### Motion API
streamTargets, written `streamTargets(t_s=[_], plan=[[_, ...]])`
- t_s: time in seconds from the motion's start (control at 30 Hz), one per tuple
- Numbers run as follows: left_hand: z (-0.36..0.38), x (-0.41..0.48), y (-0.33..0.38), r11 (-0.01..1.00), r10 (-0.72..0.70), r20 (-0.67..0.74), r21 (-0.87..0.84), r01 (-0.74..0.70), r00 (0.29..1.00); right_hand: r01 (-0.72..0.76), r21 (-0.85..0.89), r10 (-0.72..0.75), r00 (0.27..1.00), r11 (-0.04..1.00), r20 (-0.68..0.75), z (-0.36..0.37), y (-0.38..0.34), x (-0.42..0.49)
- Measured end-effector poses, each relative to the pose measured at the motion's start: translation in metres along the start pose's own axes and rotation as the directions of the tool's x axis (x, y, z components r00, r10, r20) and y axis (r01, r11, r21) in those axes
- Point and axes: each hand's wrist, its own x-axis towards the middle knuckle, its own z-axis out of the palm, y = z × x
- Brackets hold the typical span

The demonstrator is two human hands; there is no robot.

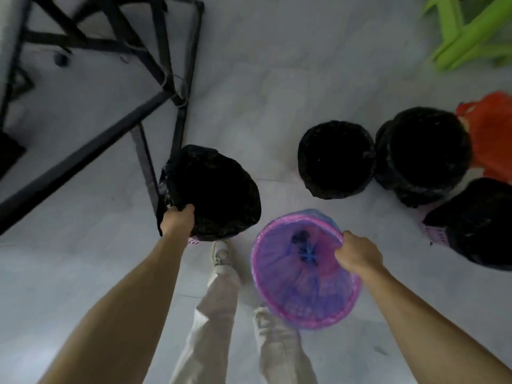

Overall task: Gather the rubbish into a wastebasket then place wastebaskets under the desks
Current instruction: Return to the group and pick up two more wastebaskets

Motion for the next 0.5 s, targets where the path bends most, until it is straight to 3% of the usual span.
streamTargets(t_s=[0.13,0.23,0.37,0.5], plan=[[-0.070,-0.077,-0.057,0.947,-0.084,0.056,-0.308,0.097,0.995,0.064,-0.106,-0.074,0.993,0.992,-0.093,-0.050,-0.012,-0.073],[-0.116,-0.134,-0.121,0.844,-0.151,0.140,-0.497,0.202,0.978,0.068,-0.132,-0.085,0.987,0.989,-0.133,-0.058,-0.029,-0.145],[-0.158,-0.195,-0.186,0.666,-0.228,0.182,-0.687,0.290,0.957,0.074,-0.074,-0.086,0.981,0.994,-0.173,-0.043,-0.054,-0.219],[-0.223,-0.236,-0.295,0.553,-0.258,0.182,-0.778,0.299,0.949,0.204,-0.086,-0.217,0.962,0.975,-0.168,-0.005,-0.100,-0.295]])
